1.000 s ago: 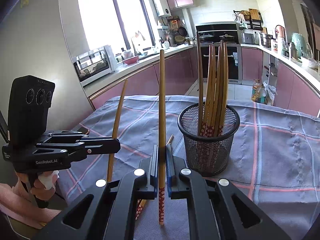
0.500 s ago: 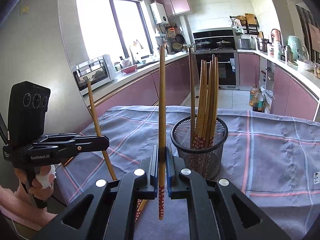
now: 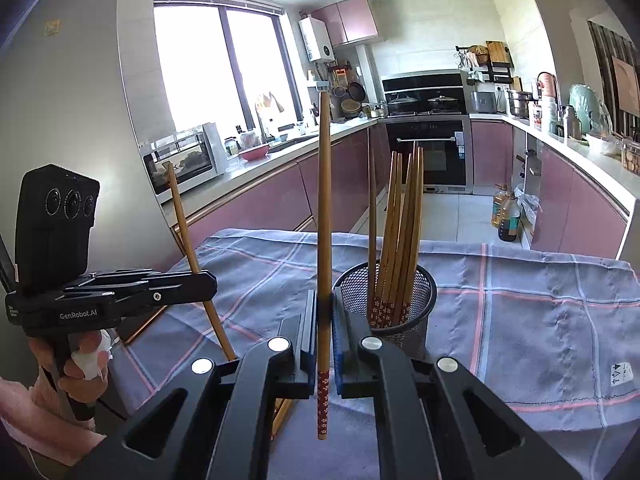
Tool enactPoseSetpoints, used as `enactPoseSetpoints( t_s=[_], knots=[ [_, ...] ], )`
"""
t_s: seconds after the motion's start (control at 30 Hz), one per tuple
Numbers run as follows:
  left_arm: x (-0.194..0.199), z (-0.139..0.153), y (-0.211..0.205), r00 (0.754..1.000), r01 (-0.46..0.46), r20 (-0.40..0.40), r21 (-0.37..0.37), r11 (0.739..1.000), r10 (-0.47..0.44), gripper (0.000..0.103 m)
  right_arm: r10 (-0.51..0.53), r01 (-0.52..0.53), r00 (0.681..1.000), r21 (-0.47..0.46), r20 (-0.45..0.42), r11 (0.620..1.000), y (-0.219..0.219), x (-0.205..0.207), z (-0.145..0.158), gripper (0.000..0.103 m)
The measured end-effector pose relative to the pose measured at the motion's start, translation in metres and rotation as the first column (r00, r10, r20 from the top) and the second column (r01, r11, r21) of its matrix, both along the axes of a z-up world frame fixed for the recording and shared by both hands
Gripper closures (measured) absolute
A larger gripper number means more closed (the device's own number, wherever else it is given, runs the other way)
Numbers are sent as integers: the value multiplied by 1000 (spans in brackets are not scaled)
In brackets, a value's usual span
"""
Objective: Organize utensils
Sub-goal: 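Lower both held chopsticks into the mesh cup, holding them above the rim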
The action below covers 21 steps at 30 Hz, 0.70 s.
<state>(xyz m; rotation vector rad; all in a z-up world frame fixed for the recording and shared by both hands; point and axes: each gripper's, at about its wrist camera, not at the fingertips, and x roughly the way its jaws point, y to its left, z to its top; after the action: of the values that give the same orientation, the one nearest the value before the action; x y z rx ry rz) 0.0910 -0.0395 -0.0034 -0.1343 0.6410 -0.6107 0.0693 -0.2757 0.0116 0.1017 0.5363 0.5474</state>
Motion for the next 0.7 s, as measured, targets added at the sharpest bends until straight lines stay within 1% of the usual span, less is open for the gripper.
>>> enactPoseSetpoints(
  t_s=[0.23,0.7],
  knots=[
    [2,10,-13,999,5,38,21,1000,-6,95,-8,8,1000,-3,19,1000,-2,1,8,97],
    [7,27,-25,996,-1,91,39,999,-3,95,-7,8,999,-2,54,1000,-5,4,21,97]
  ],
)
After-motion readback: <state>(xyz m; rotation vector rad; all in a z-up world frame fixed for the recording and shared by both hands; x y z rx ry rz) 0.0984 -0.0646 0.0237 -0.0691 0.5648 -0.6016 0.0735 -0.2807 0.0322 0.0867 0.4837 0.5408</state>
